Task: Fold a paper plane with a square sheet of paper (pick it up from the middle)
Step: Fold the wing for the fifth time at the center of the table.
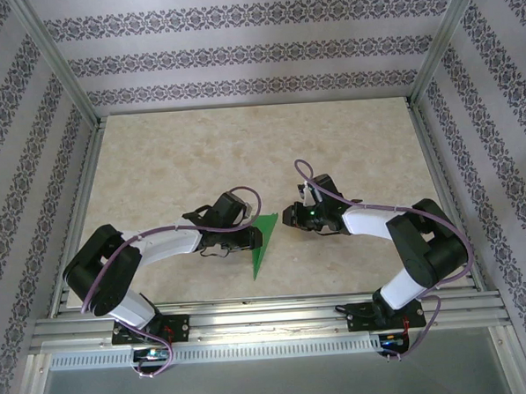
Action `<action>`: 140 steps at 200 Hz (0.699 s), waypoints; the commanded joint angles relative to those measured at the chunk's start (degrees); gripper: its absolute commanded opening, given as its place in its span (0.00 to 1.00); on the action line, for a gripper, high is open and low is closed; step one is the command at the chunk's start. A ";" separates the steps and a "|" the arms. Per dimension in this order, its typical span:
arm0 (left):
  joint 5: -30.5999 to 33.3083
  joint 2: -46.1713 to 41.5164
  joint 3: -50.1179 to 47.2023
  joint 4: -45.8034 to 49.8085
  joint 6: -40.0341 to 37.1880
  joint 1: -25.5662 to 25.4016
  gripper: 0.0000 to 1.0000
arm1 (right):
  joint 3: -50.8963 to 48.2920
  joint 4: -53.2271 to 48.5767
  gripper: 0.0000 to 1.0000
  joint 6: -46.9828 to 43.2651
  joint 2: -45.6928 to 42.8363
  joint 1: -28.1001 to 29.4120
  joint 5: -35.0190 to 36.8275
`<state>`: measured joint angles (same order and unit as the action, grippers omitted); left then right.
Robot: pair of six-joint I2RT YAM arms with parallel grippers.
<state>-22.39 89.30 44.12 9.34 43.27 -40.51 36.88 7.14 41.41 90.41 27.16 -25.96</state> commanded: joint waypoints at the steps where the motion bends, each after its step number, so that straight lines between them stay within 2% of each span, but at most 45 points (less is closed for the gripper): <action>1: -0.29 2.08 0.00 2.54 -0.83 -0.53 0.39 | 0.16 0.83 0.24 0.49 0.82 0.62 -0.33; 44: -1.33 3.99 0.17 1.37 -0.56 -0.53 0.38 | 0.65 0.33 0.25 0.67 1.46 0.62 -0.41; 75: -4.33 5.35 0.17 -0.61 -0.64 -0.53 0.31 | 0.82 0.25 0.25 0.52 1.50 0.62 -0.54; 140: -6.89 5.39 0.16 -3.06 -0.07 -0.62 0.25 | 1.26 -0.26 0.26 0.67 2.75 0.53 -0.66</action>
<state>-23.62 92.99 44.12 9.61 43.29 -40.12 36.99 7.09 41.85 91.88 27.16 -25.98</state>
